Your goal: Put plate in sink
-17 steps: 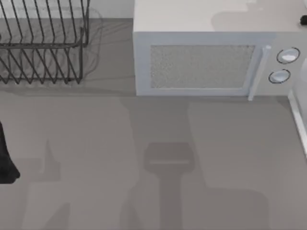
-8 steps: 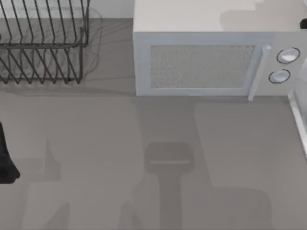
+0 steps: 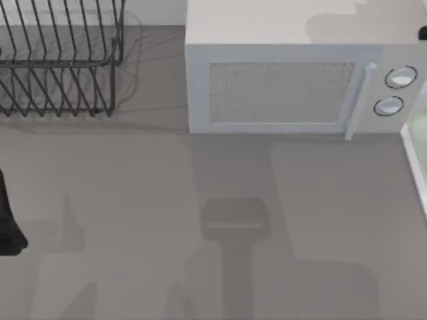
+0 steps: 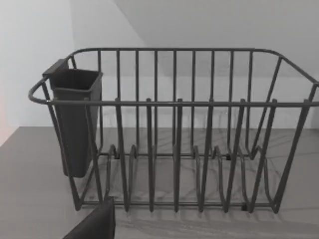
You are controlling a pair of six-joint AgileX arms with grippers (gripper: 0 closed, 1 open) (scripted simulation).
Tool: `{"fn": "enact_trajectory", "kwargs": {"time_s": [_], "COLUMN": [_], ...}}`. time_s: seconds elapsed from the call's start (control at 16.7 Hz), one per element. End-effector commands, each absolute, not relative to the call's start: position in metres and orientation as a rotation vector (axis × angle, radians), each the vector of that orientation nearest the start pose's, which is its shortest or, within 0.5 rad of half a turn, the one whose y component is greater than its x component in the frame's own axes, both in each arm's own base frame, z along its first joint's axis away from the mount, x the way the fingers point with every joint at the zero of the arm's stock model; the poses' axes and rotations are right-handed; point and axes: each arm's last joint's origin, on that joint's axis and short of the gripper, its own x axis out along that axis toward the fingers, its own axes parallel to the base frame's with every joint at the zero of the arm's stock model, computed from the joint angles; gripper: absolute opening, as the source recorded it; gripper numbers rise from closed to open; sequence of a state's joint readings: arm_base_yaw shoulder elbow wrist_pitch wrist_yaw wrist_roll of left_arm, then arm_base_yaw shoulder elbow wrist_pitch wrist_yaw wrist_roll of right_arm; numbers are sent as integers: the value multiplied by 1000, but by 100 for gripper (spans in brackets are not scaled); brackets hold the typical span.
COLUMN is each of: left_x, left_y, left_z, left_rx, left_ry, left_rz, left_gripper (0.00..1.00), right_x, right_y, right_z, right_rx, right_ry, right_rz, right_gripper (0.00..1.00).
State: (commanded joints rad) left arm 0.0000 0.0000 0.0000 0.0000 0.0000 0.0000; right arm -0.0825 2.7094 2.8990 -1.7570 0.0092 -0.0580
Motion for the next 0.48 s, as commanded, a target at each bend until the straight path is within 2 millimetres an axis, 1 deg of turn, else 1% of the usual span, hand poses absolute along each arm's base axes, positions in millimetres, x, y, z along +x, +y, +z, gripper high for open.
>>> {"fn": "enact_trajectory", "kwargs": {"time_s": [0.12, 0.18, 0.48], "left_x": [106, 106, 106], "left_y": [-1, -1, -1], "left_z": [160, 160, 160], "left_rx": [0, 0, 0], "left_ry": [0, 0, 0], "left_rz": [0, 0, 0], "left_gripper": [100, 100, 100], "right_x": [494, 494, 494], "right_y": [-33, -33, -33], "right_z": [217, 217, 217], "right_rx": [8, 8, 8], "right_ry": [1567, 1567, 1567], "right_rz": [-8, -8, -8], "right_gripper": [98, 100, 100]}}
